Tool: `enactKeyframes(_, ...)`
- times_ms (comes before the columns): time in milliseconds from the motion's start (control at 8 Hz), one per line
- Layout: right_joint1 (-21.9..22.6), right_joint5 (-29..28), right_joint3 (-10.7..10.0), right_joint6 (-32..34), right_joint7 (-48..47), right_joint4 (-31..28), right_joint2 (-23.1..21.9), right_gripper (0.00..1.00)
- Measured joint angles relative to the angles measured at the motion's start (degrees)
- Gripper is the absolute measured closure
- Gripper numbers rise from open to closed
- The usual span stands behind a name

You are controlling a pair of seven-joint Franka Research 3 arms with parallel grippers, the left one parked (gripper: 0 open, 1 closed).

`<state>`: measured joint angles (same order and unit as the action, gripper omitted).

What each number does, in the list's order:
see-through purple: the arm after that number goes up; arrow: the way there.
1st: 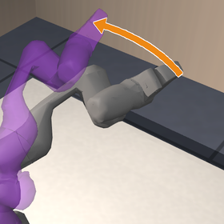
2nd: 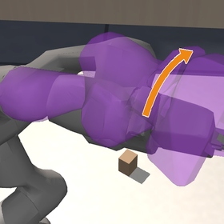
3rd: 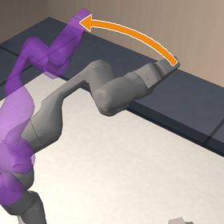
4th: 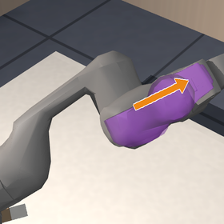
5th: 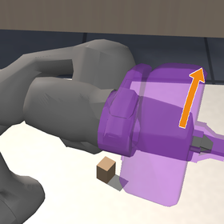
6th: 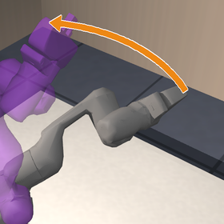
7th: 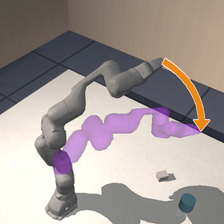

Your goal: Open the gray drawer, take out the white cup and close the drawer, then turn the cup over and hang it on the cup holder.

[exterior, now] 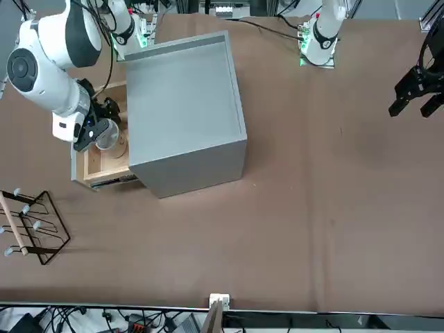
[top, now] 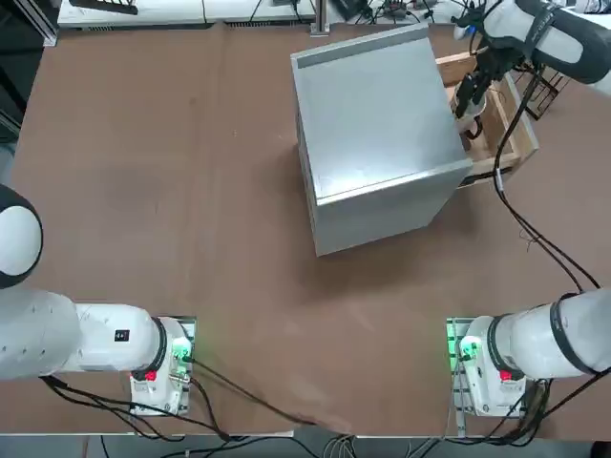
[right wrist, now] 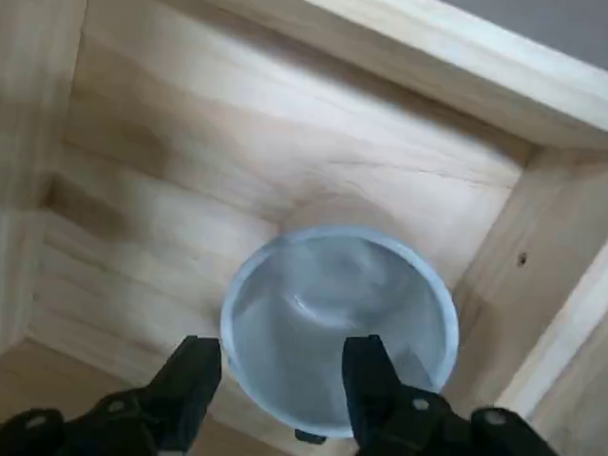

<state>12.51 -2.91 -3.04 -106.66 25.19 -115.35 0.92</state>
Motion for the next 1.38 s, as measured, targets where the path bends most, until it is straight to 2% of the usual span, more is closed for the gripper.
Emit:
enactKeyframes(250, 0.1, 0.0, 0.1, -0.4, 0.3, -0.2, 0.9, 0.29)
enactKeyframes(375, 0.1, 0.0, 0.2, -0.6, 0.3, -0.2, 1.4, 0.3)
enactKeyframes(500, 0.2, 0.0, 0.3, -0.8, 0.3, -0.2, 1.8, 0.43)
enactKeyframes(625, 0.2, 0.0, 0.4, -0.9, 0.3, -0.2, 1.9, 0.68)
enactKeyframes(1000, 0.2, 0.0, 0.3, -1.2, -0.4, 0.6, 1.6, 0.94)
enactKeyframes(1375, 0.2, 0.0, 0.6, 0.4, -3.4, 2.3, 1.4, 0.94)
